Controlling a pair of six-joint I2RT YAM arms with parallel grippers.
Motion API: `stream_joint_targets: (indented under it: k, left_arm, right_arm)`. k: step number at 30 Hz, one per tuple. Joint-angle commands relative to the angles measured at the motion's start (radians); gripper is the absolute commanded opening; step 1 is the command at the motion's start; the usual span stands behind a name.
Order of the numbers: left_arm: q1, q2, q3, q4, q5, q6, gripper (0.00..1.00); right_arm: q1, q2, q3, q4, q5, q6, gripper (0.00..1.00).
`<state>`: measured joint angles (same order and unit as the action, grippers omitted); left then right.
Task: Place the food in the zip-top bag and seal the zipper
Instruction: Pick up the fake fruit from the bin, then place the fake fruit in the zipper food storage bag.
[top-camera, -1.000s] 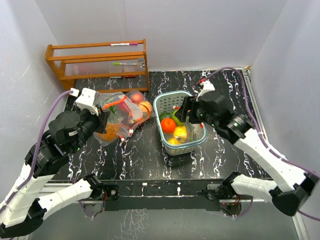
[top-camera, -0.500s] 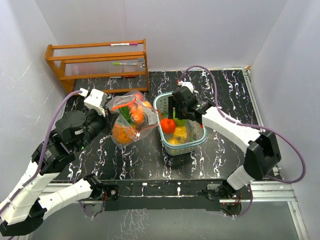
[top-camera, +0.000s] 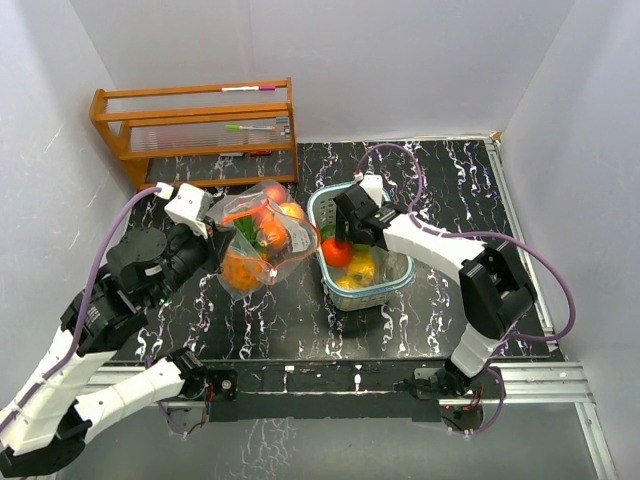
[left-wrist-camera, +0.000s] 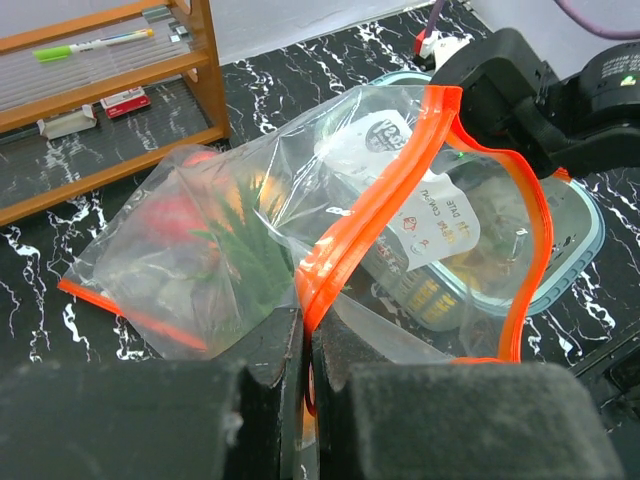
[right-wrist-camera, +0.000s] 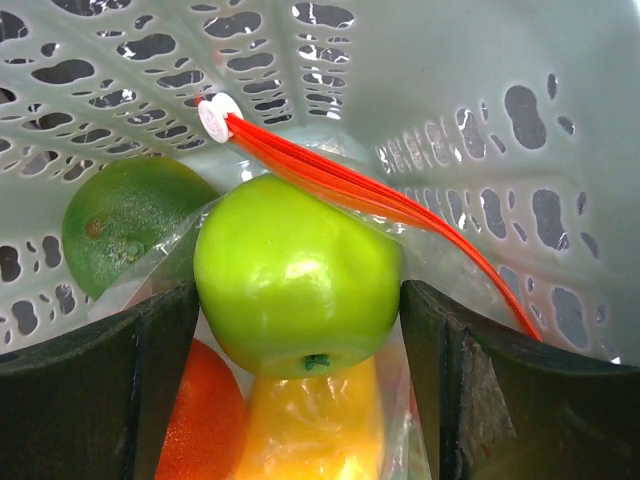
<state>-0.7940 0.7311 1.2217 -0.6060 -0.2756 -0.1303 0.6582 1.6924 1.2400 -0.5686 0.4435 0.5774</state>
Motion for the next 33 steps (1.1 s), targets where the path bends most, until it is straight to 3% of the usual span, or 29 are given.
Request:
stream_joint_targets:
  k: [1,7,10,17,22,27,33]
  left_arm:
    - [0.004,-0.028,-0.009,0.043,0.0,0.017,0.0]
    - [0.004,-0.029,-0.012,0.036,0.0,0.014,0.0]
    - [0.004,-0.028,-0.011,0.038,0.002,0.007,0.0]
    - [0.005,-0.006,-0.059,0.054,0.014,-0.026,0.0]
    - [0.004,0.027,-0.107,0.086,0.035,-0.052,0.0]
    - [0.005,0.076,-0.121,0.124,0.081,-0.072,0.0]
    - [0.004,0.123,-0.129,0.164,0.13,-0.093,0.0]
  right_arm:
    - [-0.003,0.022,-0.056,0.131,0.084,0.056,0.82]
    - [0.008,-0.008,-0.076,0.142,0.069,0.059,0.44]
    - [0.017,-0.114,-0.057,0.132,0.06,0.043,0.34]
    - [0.027,-0.365,-0.024,0.131,-0.05,-0.037,0.32]
    - [0.027,-0.517,-0.025,0.149,-0.221,-0.111,0.32]
    - [0.027,-0.658,-0.038,0.286,-0.543,-0.189,0.33]
    - [0.032,-0.681,-0.079,0.433,-0.908,-0.185,0.34]
